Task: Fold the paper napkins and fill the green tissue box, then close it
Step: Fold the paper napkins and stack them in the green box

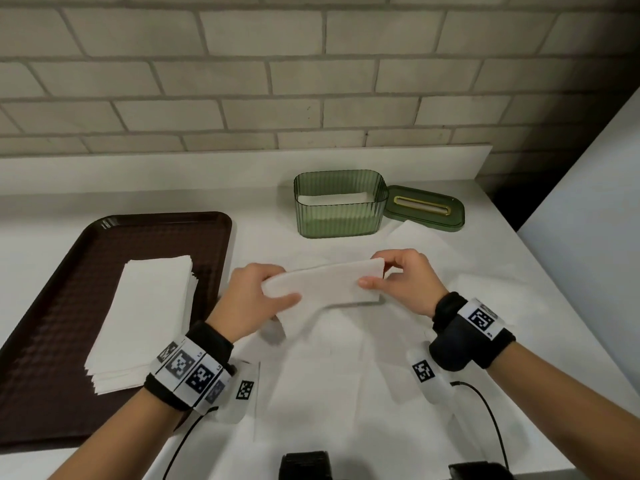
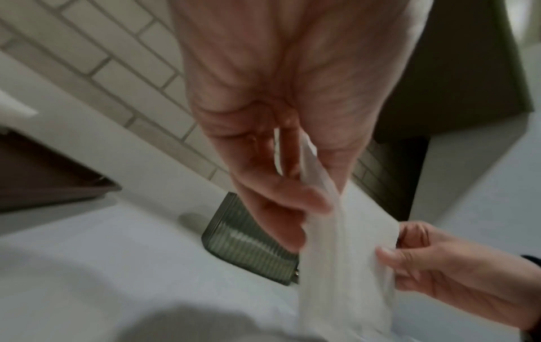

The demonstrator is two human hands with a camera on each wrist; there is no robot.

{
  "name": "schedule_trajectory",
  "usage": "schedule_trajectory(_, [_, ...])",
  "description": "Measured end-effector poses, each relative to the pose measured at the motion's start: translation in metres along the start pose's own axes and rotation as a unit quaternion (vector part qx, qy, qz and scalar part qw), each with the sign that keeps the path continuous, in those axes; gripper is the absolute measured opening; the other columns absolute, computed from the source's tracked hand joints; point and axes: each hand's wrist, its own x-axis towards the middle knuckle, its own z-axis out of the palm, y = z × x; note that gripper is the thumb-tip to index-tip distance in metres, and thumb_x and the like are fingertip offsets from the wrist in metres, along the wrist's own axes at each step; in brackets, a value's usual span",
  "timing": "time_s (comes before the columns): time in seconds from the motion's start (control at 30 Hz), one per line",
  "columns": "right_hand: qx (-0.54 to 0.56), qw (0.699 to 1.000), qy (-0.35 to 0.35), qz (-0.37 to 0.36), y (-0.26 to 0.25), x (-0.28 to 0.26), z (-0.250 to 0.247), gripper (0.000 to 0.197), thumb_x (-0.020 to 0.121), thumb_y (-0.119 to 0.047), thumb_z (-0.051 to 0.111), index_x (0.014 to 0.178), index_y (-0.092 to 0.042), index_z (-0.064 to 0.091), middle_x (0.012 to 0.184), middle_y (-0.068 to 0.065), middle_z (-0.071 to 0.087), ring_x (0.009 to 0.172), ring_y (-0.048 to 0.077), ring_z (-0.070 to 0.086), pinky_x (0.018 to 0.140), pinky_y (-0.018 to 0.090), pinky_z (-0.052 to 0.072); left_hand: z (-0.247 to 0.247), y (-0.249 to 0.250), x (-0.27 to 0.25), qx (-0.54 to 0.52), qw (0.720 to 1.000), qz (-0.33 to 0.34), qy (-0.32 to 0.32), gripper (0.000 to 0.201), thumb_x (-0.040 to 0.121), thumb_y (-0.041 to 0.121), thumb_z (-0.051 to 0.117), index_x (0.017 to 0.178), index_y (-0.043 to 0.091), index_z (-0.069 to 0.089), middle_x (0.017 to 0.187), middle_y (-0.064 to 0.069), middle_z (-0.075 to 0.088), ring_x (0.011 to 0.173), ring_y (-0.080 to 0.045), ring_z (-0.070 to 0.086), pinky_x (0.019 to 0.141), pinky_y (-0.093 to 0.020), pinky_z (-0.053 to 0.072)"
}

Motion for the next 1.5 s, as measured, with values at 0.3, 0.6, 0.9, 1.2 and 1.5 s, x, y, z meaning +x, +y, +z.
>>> schedule_trajectory(0.3, [-0.119,0.992,-0.041,-0.008,0.016,-0.019,0.018,0.022,0.07,-0.024,0.084,0.086,-0.024,0.07,0.084,-0.005,0.068,0.077,0.01,0.06,0.068,0.023,0.051,0.023,-0.02,-0.018,0.155,0.987,0.03,0.008,0.032,0.064,0.037,0.087,0.086,0.023,0.069,0.079,0.005,0.054,0.071,-0.006,0.053,0.062,-0.016,0.04])
schedule_trajectory(0.6, [-0.118,0.993,-0.011,-0.011,0.011,-0.012,0.012,0.011,0.078,-0.025,0.077,0.087,-0.023,0.071,0.084,0.0,0.069,0.077,0.015,0.061,0.062,0.01,0.044,0.019,-0.017,-0.003,0.131,0.99,0.05,0.028,0.013,0.075,0.014,0.079,0.085,0.014,0.071,0.077,0.0,0.059,0.069,-0.015,0.058,0.061,-0.024,0.049])
schedule_trajectory(0.9, [-0.204,0.976,-0.078,-0.015,-0.003,0.012,-0.016,0.011,0.077,-0.016,0.076,0.077,-0.027,0.072,0.077,-0.008,0.07,0.072,0.01,0.059,0.069,0.019,0.046,-0.007,-0.008,0.022,0.16,0.986,0.04,-0.021,0.012,0.078,0.012,0.076,0.073,0.022,0.07,0.068,0.008,0.068,0.066,-0.005,0.062,0.061,-0.014,0.042])
schedule_trajectory(1.2, [-0.018,0.984,0.177,0.015,-0.019,0.133,-0.055,0.026,0.082,-0.014,0.075,0.104,0.0,0.069,0.09,0.007,0.065,0.081,0.019,0.057,0.074,0.015,0.048,-0.018,0.015,0.14,-0.051,0.967,0.06,0.24,0.03,0.08,0.011,0.073,0.095,0.02,0.048,0.066,0.007,0.061,0.065,-0.01,0.058,0.067,-0.026,0.047])
schedule_trajectory(1.5, [-0.168,0.961,0.215,0.042,0.02,0.174,-0.046,0.029,0.081,-0.023,0.071,0.096,-0.022,0.046,0.078,0.003,0.068,0.077,0.026,0.063,0.075,0.034,0.05,0.014,-0.013,0.213,0.178,0.961,0.031,0.211,0.026,0.088,0.021,0.061,0.107,0.014,0.045,0.075,-0.007,0.066,0.084,-0.03,0.059,0.081,-0.038,0.038])
